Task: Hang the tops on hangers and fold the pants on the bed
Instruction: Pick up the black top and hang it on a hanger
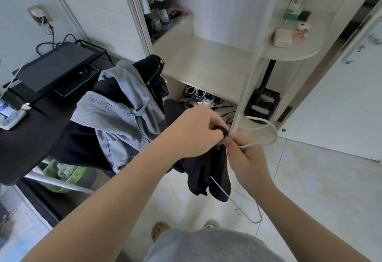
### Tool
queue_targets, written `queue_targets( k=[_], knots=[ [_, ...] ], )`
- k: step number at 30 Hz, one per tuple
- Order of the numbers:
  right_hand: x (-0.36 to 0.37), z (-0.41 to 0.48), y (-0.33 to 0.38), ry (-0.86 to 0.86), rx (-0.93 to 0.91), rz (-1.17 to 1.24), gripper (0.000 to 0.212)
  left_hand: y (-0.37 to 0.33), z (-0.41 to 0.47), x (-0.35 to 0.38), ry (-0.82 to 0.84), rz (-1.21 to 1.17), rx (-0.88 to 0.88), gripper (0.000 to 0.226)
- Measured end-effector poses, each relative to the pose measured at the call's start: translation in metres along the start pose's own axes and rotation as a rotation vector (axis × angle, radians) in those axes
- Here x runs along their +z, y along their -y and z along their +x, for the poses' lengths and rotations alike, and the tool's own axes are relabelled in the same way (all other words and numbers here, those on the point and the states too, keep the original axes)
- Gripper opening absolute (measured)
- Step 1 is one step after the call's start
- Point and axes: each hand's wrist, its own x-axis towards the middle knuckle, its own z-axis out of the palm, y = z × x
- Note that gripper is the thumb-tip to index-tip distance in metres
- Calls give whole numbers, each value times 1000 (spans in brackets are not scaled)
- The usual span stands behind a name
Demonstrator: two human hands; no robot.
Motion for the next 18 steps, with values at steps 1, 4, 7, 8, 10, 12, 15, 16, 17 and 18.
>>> queue_targets(
  k=[1, 4, 7, 8, 10, 12, 15, 16, 17, 18],
  knots=[
    [0, -1, -1, 3, -4, 16, 23, 2, -1, 1, 18, 18, 4, 17],
    [-10, -3, 2, -12, -27, 46, 22, 16, -7, 0, -78, 243, 82, 26],
    [-20, -1, 9, 10, -62, 22, 23, 27, -9, -11, -187, 634, 200, 37],
    [-23, 0, 10, 19, -73, 22, 24, 29, -8, -15, -134, 656, 209, 36],
    [-28, 2, 12, 30, -82, 50, 31, 34, -7, -17, -38, 642, 212, 34],
    [-30, 6, 15, 13, -104, 83, 37, 37, -10, -10, -3, 613, 199, 35],
    [-25, 16, 23, 13, -166, 45, 34, 36, -17, 12, -30, 526, 182, 34],
    [-22, 20, 25, 33, -187, 17, 34, 36, -18, 18, -50, 496, 182, 33],
    [-19, 22, 25, 52, -205, -16, 35, 36, -19, 24, -74, 467, 183, 32],
    [-17, 24, 24, 66, -215, -52, 37, 36, -20, 28, -101, 447, 186, 32]
  ],
)
